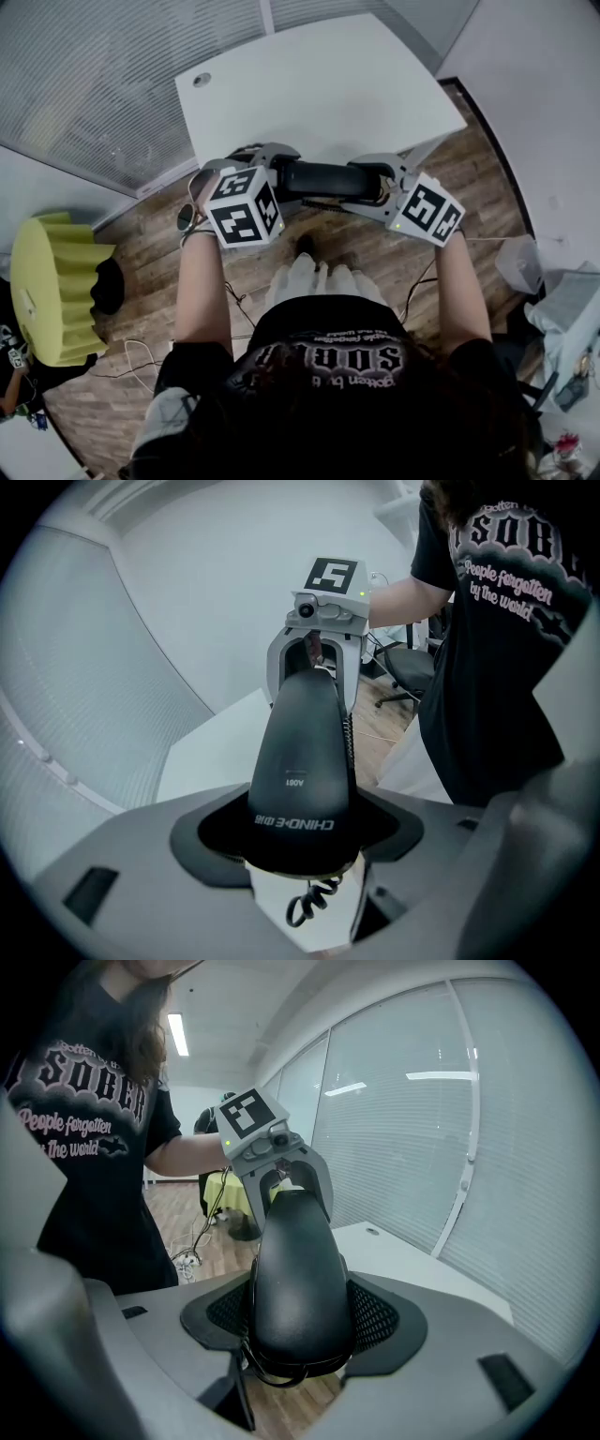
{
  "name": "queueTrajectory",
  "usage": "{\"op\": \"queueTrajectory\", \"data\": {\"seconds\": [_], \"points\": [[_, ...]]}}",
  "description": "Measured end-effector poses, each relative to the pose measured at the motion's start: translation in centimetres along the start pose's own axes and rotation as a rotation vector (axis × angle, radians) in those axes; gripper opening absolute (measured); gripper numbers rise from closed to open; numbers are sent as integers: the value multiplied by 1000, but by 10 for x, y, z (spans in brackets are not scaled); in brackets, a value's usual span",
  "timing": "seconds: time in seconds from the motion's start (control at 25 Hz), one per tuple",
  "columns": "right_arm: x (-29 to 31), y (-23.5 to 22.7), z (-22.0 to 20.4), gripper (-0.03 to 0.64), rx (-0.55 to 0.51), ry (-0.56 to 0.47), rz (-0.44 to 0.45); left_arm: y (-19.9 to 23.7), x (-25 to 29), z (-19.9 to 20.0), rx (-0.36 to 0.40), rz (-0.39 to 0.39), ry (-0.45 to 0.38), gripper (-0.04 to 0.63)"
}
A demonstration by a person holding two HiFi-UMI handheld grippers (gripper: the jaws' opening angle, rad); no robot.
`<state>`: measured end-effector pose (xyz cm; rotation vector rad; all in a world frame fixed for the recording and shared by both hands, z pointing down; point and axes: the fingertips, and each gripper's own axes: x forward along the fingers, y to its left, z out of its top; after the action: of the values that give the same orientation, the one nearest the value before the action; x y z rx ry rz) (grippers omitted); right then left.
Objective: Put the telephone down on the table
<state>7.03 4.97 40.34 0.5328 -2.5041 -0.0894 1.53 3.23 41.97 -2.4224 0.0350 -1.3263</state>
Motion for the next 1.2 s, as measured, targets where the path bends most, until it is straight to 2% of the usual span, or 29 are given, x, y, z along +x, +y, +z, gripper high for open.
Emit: {"op": "queueTrajectory", "data": {"seconds": [0.36,0.84,1.2], "points": [[16,-47,-3,284,22,-1,-19,48,16,-11,21,-9,-5,301],[63,-126,7,284,36,19,-22,129,31,-51,18,-20,-16,301],[97,-164,13,284,49,49,0,168,36,-82,-2,-41,-31,301]]}}
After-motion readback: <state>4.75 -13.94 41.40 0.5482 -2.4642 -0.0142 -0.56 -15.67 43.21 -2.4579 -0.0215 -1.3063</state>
